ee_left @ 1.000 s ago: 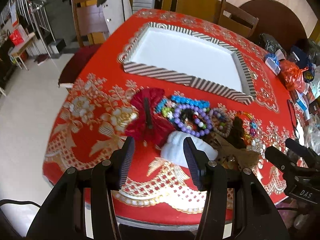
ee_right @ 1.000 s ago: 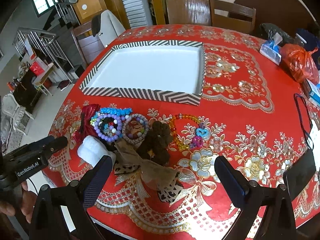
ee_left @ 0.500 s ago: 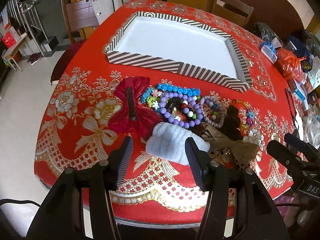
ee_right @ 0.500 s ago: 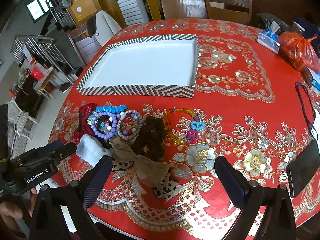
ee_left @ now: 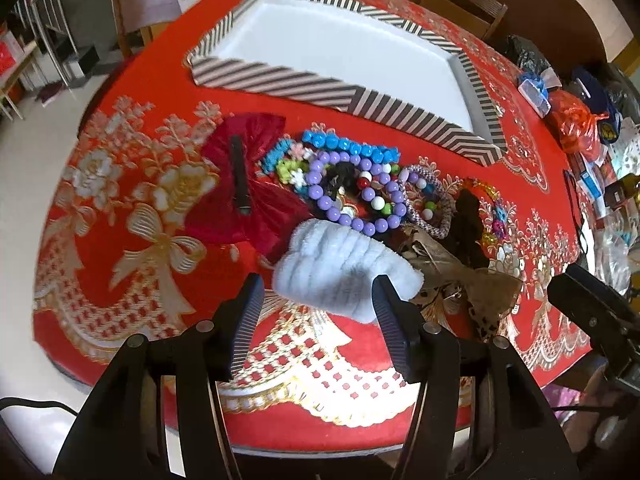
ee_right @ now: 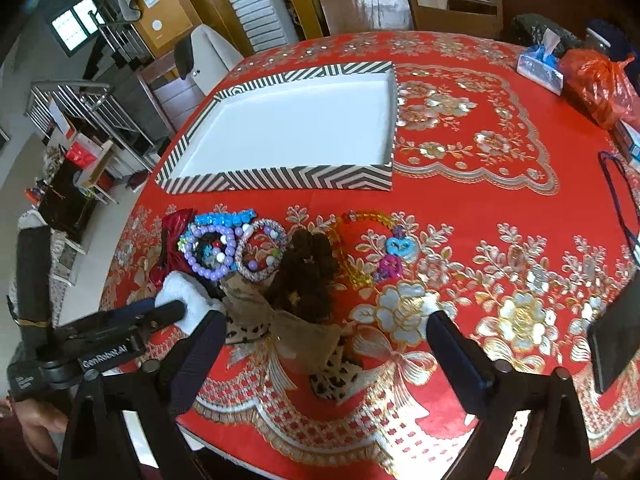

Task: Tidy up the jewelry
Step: 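Grasp the white fluffy scrunchie with the left tool while the right tool grasps the brown bow, then carry both items into the striped tray and open both tools to release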

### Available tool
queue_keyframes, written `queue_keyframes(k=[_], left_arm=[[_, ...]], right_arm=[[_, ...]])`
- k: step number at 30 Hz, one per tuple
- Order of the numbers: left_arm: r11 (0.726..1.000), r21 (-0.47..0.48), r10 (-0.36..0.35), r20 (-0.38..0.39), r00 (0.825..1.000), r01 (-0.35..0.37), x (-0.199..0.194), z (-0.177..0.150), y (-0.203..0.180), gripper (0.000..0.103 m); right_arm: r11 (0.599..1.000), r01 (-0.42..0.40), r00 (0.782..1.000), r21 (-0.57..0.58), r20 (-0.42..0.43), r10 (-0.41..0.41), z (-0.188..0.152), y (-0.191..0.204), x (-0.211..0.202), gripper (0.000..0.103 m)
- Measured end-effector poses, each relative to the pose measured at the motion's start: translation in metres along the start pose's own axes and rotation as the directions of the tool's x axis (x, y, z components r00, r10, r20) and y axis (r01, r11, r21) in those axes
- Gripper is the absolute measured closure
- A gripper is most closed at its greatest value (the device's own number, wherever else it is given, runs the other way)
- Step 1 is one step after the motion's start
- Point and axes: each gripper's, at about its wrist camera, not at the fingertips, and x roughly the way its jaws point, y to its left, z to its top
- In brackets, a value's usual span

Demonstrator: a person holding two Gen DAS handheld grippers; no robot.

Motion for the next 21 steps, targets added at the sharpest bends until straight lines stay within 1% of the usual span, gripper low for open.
queue_keyframes(k=[1,2,3,5,7,10,12,14,15,16,17,19,20,21], left_arm=[[1.000,-0.001,-0.006,-0.003,1.000,0.006,0.003,0.001,0.000,0.048],[1.000,0.000,-0.009,-0.008,1.000,0.009,0.006,0.001,0.001,0.056],[1.000,0.001,-0.018,-0.010,1.000,0.018,0.008,0.002,0.001,0.061],[1.000,0.005,-0.019,-0.007,1.000,0.019,0.006,0.003,0.001,0.073],[0.999,0.032,-0.008,0.005,1.000,0.008,0.002,0.006,-0.001,0.081],[0.998,0.063,-0.017,0.011,1.000,0.016,-0.005,0.007,-0.001,0.084],[0.997,0.073,-0.025,0.012,1.000,0.024,-0.008,0.009,-0.001,0.084],[0.996,0.084,-0.027,0.008,1.000,0.027,-0.007,0.012,-0.001,0.085],[0.996,0.090,-0.027,0.006,1.000,0.027,-0.007,0.013,-0.001,0.085],[0.995,0.097,-0.026,0.004,1.000,0.025,-0.006,0.014,-0.001,0.085],[0.995,0.101,-0.026,0.003,1.000,0.025,-0.005,0.014,-0.001,0.085],[0.994,0.109,-0.028,0.002,1.000,0.027,-0.005,0.015,-0.001,0.086],[0.993,0.112,-0.029,0.003,1.000,0.028,-0.006,0.016,-0.002,0.086],[0.993,0.116,-0.030,0.006,1.000,0.029,-0.007,0.017,-0.003,0.086]], right_arm=[[1.000,-0.011,1.000,0.017,-0.005,0.011,0.002,-0.002,0.006,0.016],[0.999,-0.022,1.000,0.030,-0.014,0.022,0.004,-0.004,0.012,0.024],[0.999,-0.027,0.999,0.038,-0.023,0.028,0.006,-0.005,0.018,0.029],[0.998,-0.034,0.999,0.044,-0.035,0.036,0.010,-0.005,0.028,0.033],[0.998,-0.035,0.999,0.047,-0.036,0.037,0.015,-0.003,0.037,0.035],[0.998,-0.045,0.997,0.038,-0.053,0.047,0.022,0.005,0.050,0.041],[1.000,-0.023,0.997,0.010,-0.080,0.024,0.024,0.012,0.062,0.049],[1.000,-0.028,0.993,-0.005,-0.118,0.027,0.022,0.016,0.076,0.056],[1.000,-0.027,0.993,-0.015,-0.114,0.026,0.021,0.018,0.079,0.059],[0.999,-0.023,0.996,-0.031,-0.092,0.020,0.021,0.018,0.079,0.063],[0.999,-0.028,0.995,-0.045,-0.098,0.023,0.021,0.019,0.081,0.071],[0.998,-0.057,0.993,-0.023,-0.102,0.054,0.021,0.013,0.079,0.078],[0.998,-0.063,0.994,-0.016,-0.094,0.062,0.021,0.011,0.076,0.080],[0.998,-0.067,0.995,-0.013,-0.081,0.066,0.021,0.009,0.071,0.084]])
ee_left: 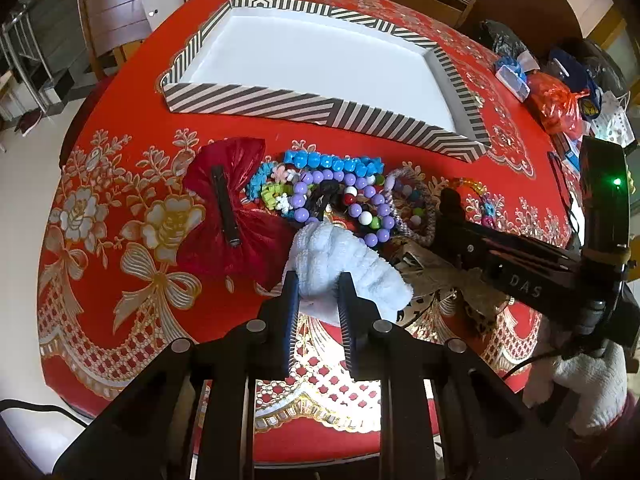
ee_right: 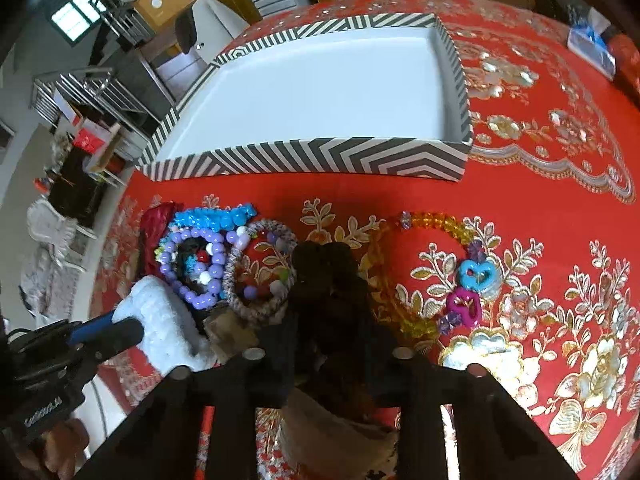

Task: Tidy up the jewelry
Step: 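Carry both items into the striped tray and open both tools to release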

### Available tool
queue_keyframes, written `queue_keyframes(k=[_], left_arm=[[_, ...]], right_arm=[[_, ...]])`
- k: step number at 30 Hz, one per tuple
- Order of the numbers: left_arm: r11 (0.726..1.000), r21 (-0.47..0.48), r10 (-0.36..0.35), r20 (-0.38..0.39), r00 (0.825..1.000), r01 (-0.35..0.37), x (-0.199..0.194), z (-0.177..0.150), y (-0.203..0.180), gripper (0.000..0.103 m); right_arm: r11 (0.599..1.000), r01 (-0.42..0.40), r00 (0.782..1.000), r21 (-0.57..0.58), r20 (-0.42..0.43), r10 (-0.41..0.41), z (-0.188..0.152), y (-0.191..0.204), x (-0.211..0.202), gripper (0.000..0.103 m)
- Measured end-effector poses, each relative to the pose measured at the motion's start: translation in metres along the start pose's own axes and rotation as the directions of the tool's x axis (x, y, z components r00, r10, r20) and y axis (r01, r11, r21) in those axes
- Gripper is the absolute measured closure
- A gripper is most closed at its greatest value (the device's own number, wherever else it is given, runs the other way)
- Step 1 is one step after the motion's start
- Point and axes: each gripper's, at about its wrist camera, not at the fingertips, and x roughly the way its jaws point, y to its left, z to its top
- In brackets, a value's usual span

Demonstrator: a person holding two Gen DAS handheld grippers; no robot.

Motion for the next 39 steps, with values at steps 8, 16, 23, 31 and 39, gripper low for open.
queue_keyframes(k=[8,16,23,31,39], left_arm=[[1.000,0.010,-0.017,0.068,0.998,0.017,-0.032,0.014,-0.002,0.086],[1.000,0.017,-0.009,0.123,0.992,0.007,-0.053,0.023,-0.007,0.086],[1.000,0.007,-0.012,0.183,0.983,0.011,-0.071,0.048,-0.006,0.086],[0.999,-0.016,0.034,0.240,0.970,-0.031,-0.071,0.095,0.007,0.086],[0.996,-0.063,0.072,0.185,0.980,-0.061,-0.034,0.140,0.035,0.086]], right_arm=[[1.000,-0.026,0.996,-0.004,0.090,0.027,-0.002,-0.004,-0.047,0.088],[0.997,-0.075,0.983,-0.026,0.168,0.078,0.013,0.008,-0.083,0.088],[0.996,-0.057,0.964,-0.073,0.255,0.074,0.047,0.018,-0.117,0.088],[0.997,-0.051,0.960,-0.049,0.273,0.063,0.089,0.013,-0.105,0.088],[0.996,-0.082,0.978,0.030,0.196,0.075,0.115,0.001,-0.057,0.088]])
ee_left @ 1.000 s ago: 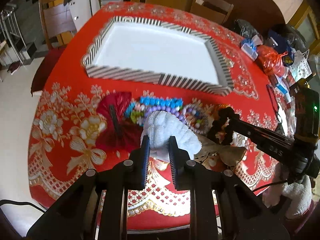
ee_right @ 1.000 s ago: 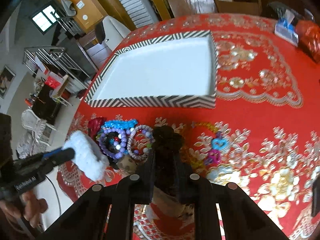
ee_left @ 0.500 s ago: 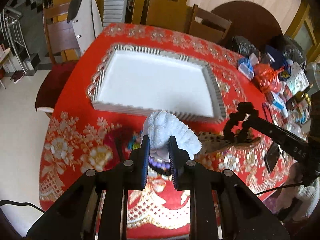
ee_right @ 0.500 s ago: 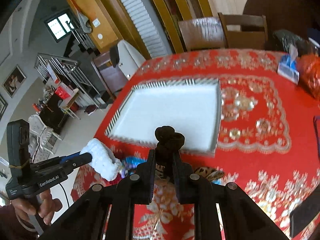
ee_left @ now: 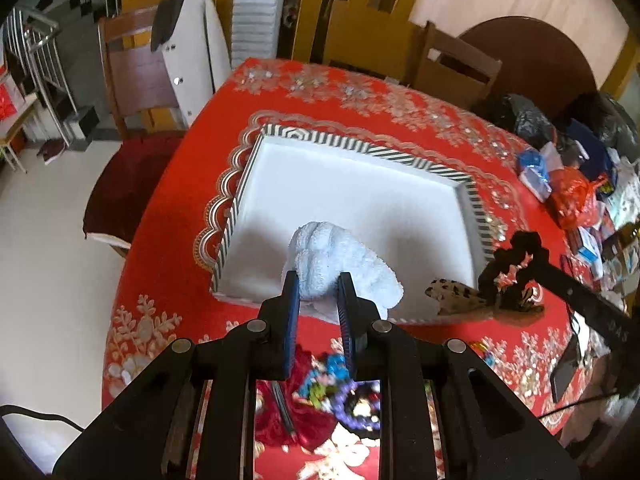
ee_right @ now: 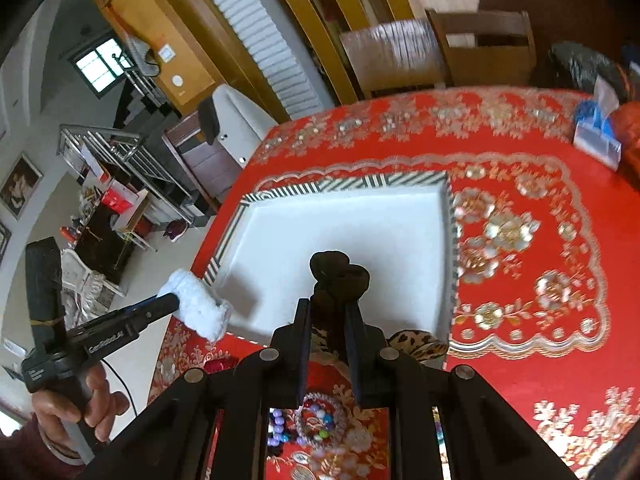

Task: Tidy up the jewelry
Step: 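Carry both items into the striped tray and open both tools to release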

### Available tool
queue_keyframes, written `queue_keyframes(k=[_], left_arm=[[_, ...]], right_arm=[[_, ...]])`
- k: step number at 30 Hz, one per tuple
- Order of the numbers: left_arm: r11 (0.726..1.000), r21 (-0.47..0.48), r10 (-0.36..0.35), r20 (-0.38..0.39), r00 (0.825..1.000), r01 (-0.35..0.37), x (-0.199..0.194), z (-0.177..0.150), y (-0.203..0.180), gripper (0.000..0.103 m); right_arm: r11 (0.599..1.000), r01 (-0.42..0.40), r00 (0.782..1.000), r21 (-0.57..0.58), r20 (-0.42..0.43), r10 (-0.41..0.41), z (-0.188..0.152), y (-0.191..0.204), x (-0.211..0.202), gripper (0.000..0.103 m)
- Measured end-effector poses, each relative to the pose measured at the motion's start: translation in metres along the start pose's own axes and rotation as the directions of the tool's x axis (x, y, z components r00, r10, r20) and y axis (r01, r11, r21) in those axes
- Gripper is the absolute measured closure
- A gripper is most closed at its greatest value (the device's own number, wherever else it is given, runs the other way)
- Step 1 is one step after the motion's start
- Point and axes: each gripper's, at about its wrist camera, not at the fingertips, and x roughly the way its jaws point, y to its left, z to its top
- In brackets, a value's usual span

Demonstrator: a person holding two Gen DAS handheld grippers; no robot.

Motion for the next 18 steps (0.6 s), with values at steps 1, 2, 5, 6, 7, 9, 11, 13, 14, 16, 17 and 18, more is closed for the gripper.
queue_keyframes(k=[1,2,5,6,7,9,11,13,14,16,17,18], left_arm=[[1.000,-0.002,0.006,-0.010,1.000,-0.006,0.008,0.004,0.003,0.086],[1.000,-0.002,0.011,-0.022,1.000,-0.011,0.015,0.006,0.004,0.086],[1.000,-0.010,0.019,-0.076,0.997,-0.020,0.041,0.014,0.010,0.086],[0.999,-0.011,0.031,-0.094,0.995,-0.032,0.051,0.016,0.013,0.086],[0.999,-0.009,0.041,-0.105,0.994,-0.043,0.058,0.018,0.015,0.086],[0.998,-0.004,0.059,-0.129,0.990,-0.060,0.071,0.021,0.017,0.086],[0.997,-0.001,0.073,-0.155,0.985,-0.074,0.084,0.022,0.021,0.086],[0.996,0.005,0.084,-0.173,0.981,-0.084,0.092,0.022,0.023,0.085],[0.996,0.009,0.086,-0.179,0.980,-0.086,0.096,0.022,0.023,0.084],[0.996,0.013,0.092,-0.185,0.978,-0.092,0.102,0.023,0.024,0.083],[0.996,0.012,0.093,-0.184,0.979,-0.092,0.103,0.024,0.025,0.083],[0.996,0.012,0.093,-0.181,0.979,-0.092,0.104,0.025,0.026,0.080]], right_arm=[[1.000,0.010,1.000,0.016,-0.017,-0.010,0.002,-0.005,0.010,0.088],[0.999,0.020,0.999,0.029,-0.033,-0.019,0.004,-0.011,0.018,0.088],[0.997,0.063,0.995,0.052,-0.077,-0.058,0.009,-0.025,0.044,0.088],[0.995,0.087,0.992,0.052,-0.092,-0.082,0.011,-0.031,0.053,0.088],[0.992,0.111,0.989,0.052,-0.108,-0.104,0.013,-0.036,0.062,0.088],[0.987,0.151,0.981,0.058,-0.129,-0.143,0.014,-0.046,0.074,0.088],[0.981,0.188,0.973,0.055,-0.144,-0.179,0.015,-0.052,0.081,0.088],[0.975,0.215,0.966,0.049,-0.155,-0.205,0.015,-0.057,0.085,0.088],[0.975,0.217,0.965,0.053,-0.161,-0.206,0.015,-0.058,0.085,0.088],[0.976,0.206,0.968,0.066,-0.160,-0.194,0.015,-0.060,0.082,0.087],[0.978,0.199,0.970,0.069,-0.154,-0.187,0.015,-0.059,0.078,0.084],[0.978,0.200,0.971,0.067,-0.146,-0.188,0.016,-0.058,0.075,0.078]])
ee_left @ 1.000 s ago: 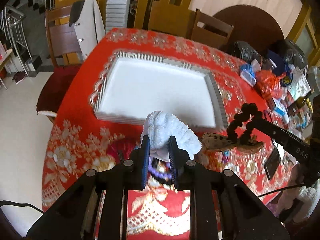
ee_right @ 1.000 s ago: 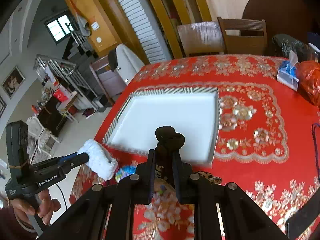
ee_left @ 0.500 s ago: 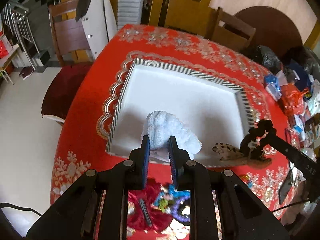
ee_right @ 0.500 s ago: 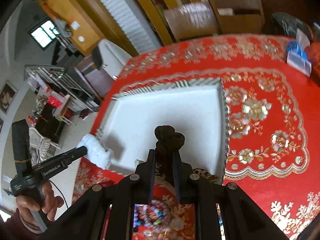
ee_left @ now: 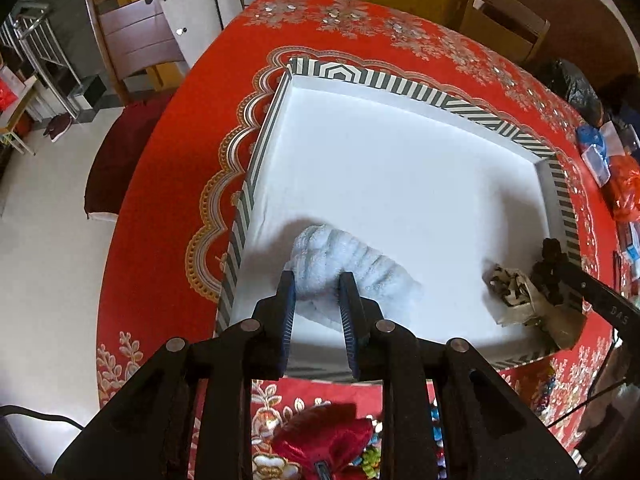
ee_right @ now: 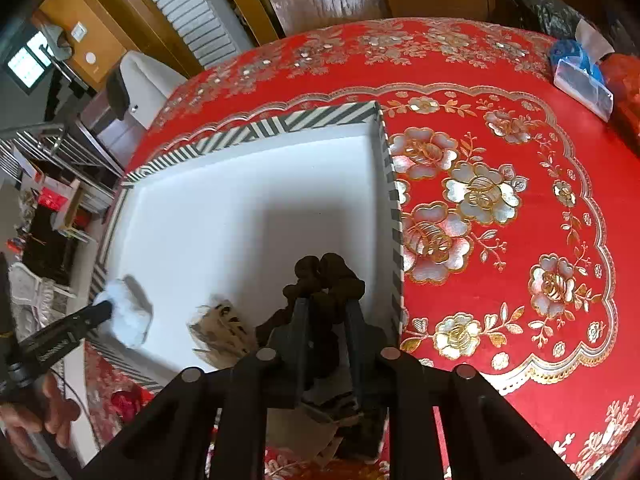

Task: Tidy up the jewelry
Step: 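Carry both items into the striped tray and open both tools to release, then move both tools back to the pile, left toward red bow, right toward braided bracelet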

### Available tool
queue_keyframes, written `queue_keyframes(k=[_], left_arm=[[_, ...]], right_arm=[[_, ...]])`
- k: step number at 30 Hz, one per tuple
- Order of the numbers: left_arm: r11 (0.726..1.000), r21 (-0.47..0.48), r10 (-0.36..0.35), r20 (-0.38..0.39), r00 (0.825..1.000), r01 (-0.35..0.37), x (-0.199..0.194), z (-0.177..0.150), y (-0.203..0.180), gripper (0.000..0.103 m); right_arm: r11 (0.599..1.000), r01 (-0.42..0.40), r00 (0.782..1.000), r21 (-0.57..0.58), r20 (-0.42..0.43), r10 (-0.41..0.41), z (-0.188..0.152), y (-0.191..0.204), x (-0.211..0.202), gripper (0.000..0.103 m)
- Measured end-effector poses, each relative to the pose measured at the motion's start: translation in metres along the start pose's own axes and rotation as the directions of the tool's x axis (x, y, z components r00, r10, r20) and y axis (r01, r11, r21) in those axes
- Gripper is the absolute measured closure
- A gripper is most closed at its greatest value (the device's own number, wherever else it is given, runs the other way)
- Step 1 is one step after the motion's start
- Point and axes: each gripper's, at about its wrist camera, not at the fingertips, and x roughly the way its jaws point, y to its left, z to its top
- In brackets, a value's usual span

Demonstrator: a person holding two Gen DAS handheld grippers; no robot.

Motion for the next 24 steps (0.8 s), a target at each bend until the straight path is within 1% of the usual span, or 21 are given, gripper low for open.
queue_keyframes(k=[1,2,3,5,8,12,13,14,16,19,24], left_arm=[[1.000,0.000,0.005,0.002,1.000,-0.005,0.000,0.000,0.000,0.076],[1.000,0.000,0.006,0.002,1.000,-0.006,0.000,0.000,-0.001,0.072],[1.000,0.000,0.007,0.002,1.000,-0.007,-0.001,0.000,-0.001,0.070],[1.000,-0.004,0.007,0.004,1.000,-0.007,-0.002,0.000,-0.002,0.058],[1.000,-0.017,-0.009,0.015,1.000,0.010,-0.009,-0.003,-0.001,0.047],[1.000,-0.011,0.008,0.055,0.998,-0.007,-0.027,-0.011,-0.006,0.046],[1.000,-0.005,0.014,0.072,0.997,-0.014,-0.034,-0.015,-0.009,0.046],[1.000,-0.001,0.018,0.085,0.996,-0.018,-0.039,-0.018,-0.011,0.046],[1.000,0.007,0.026,0.114,0.993,-0.027,-0.051,-0.025,-0.015,0.046],[0.999,0.018,0.037,0.153,0.988,-0.040,-0.065,-0.038,-0.022,0.046],[0.999,0.021,0.034,0.190,0.981,-0.039,-0.083,-0.060,-0.031,0.046]], right_arm=[[1.000,0.004,1.000,-0.003,0.014,-0.004,0.000,0.002,-0.005,0.074],[1.000,0.007,1.000,-0.006,0.030,-0.007,-0.001,0.003,-0.010,0.065],[1.000,0.006,0.998,-0.008,0.061,-0.005,-0.002,0.004,-0.019,0.061],[1.000,-0.013,0.993,-0.012,0.116,0.014,-0.005,0.007,-0.036,0.059],[0.999,-0.047,0.984,-0.014,0.170,0.049,-0.008,0.010,-0.057,0.059],[0.991,-0.132,0.965,-0.028,0.223,0.135,-0.018,0.018,-0.078,0.059],[0.990,-0.135,0.963,-0.038,0.232,0.140,-0.020,0.022,-0.081,0.059],[0.990,-0.130,0.958,-0.055,0.250,0.140,-0.024,0.025,-0.085,0.059],[0.991,-0.101,0.957,-0.082,0.263,0.120,-0.034,0.032,-0.091,0.059],[0.990,-0.105,0.959,-0.094,0.253,0.125,-0.047,0.035,-0.092,0.059],[0.989,-0.088,0.964,-0.117,0.239,0.114,-0.074,0.033,-0.100,0.058]])
